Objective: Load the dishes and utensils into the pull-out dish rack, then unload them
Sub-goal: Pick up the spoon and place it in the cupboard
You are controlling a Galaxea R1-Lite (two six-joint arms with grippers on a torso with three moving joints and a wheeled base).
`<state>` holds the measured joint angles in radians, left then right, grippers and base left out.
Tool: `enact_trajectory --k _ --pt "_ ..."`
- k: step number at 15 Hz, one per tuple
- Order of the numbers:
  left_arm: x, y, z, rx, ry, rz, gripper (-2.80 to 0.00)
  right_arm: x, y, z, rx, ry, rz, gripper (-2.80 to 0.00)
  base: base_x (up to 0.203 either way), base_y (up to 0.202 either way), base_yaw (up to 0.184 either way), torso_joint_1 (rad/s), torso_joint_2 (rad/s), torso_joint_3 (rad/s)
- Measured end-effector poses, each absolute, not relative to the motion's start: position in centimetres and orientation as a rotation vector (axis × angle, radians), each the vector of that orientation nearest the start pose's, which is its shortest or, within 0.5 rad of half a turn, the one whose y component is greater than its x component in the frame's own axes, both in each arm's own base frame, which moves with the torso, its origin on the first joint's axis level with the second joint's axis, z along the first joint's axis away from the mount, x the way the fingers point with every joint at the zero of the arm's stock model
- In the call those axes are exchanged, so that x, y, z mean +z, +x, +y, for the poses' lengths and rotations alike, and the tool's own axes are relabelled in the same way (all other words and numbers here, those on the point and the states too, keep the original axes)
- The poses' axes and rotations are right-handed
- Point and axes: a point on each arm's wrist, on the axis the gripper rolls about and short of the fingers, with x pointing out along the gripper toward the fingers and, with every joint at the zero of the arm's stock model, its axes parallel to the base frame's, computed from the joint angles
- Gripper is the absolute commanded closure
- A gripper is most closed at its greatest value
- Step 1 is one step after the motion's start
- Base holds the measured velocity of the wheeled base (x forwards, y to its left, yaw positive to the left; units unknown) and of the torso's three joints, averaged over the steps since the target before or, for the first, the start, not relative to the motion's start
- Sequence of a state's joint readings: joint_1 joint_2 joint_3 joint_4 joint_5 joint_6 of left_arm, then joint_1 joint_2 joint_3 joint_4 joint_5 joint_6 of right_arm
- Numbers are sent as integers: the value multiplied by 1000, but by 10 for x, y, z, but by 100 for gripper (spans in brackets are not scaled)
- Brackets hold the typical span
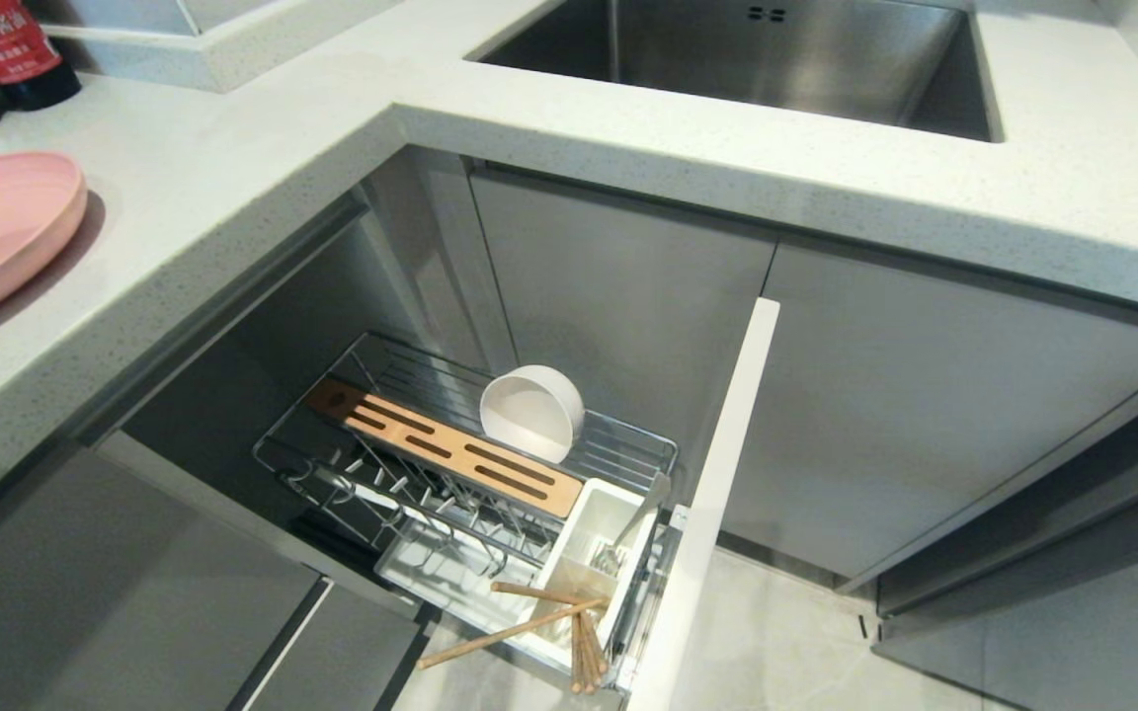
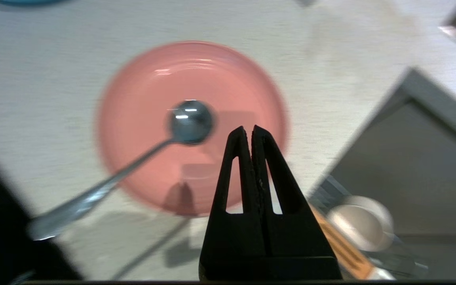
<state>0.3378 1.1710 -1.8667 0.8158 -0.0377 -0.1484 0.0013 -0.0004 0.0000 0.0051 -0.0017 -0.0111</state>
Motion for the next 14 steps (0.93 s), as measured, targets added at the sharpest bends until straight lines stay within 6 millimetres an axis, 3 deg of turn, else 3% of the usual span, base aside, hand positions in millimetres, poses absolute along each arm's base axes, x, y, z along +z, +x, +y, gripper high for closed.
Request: enact_trajectory --k 5,14 --pt "424 57 41 454 -40 146 0 75 -23 0 0 -11 4 0 0 0 0 0 0 0" --pt "404 55 81 225 129 280 0 75 -23 0 0 -11 5 0 0 0 0 0 0 0"
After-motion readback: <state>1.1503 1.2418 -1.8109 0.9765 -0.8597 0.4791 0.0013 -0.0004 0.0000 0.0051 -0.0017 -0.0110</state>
